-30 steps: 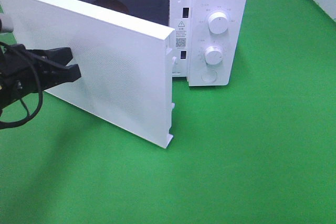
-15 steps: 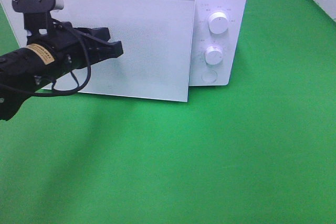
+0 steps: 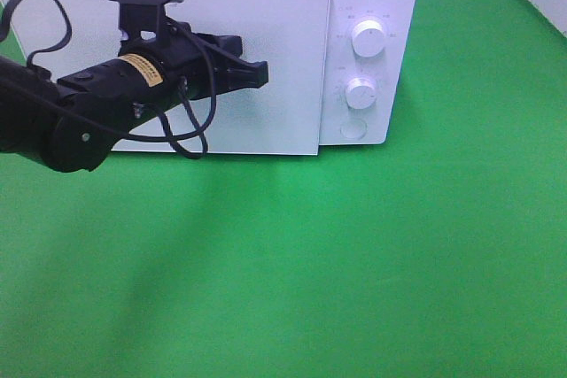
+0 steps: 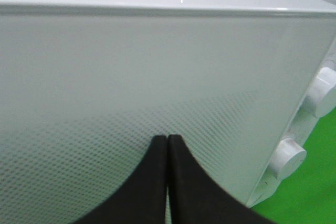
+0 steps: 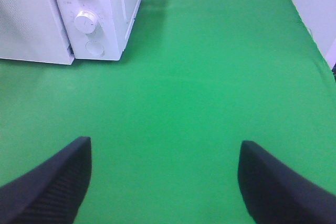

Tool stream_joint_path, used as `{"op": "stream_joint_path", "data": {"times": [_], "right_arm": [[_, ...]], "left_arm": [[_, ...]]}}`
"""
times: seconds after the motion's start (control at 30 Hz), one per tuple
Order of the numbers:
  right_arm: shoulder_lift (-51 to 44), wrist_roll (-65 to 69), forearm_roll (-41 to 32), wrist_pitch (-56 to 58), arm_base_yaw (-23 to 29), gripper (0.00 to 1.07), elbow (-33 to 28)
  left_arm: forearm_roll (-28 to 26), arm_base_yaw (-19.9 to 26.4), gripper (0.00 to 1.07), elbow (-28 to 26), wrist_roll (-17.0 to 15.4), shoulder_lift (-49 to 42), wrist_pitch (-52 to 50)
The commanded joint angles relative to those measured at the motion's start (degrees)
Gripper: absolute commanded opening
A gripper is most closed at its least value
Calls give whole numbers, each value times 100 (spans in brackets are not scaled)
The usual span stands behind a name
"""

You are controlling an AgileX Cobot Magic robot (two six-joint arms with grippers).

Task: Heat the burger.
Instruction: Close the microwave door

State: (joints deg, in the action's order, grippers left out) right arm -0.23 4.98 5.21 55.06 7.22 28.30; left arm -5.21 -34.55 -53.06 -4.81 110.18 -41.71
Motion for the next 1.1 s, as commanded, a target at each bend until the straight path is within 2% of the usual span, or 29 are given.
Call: {"op": "stream_joint_path", "data": {"times": [0.03, 0.3, 0.4, 0.6, 0.83, 0.93, 0.97, 1.0, 1.03, 1.07, 1.1], "right_arm": [[-155, 52, 29, -17, -40, 75, -6], [-155, 52, 29, -17, -40, 75, -6], [-155, 52, 29, -17, -40, 75, -6], [-155, 52, 29, -17, -40, 75, -6], [-155, 52, 29, -17, -40, 75, -6], [-155, 52, 29, -17, -40, 75, -6], [-155, 52, 29, -17, -40, 75, -6], [-155, 52, 29, -17, -40, 75, -6], [-155, 52, 29, -17, -40, 75, -6], [-155, 52, 29, -17, -40, 75, -6], [-155, 52, 29, -17, -40, 75, -6]], "left_arm": [[-264, 34, 0, -481, 23, 201, 11], [-309, 34, 0, -968, 57, 481, 86], [-424, 63, 0, -1232, 206, 659, 178], [-361, 23, 0, -1283, 201, 699, 309], [-367, -269, 0, -1278, 206, 493, 1054], [-367, -487, 0, -1278, 298, 269, 1919], [-367, -567, 5, -1278, 298, 149, 2469], [-367, -567, 5, -1278, 298, 149, 2469], [-367, -659, 19, -1278, 286, 11, 3117], [-367, -659, 19, -1278, 286, 11, 3117], [-367, -688, 29, -1278, 286, -46, 3443]]}}
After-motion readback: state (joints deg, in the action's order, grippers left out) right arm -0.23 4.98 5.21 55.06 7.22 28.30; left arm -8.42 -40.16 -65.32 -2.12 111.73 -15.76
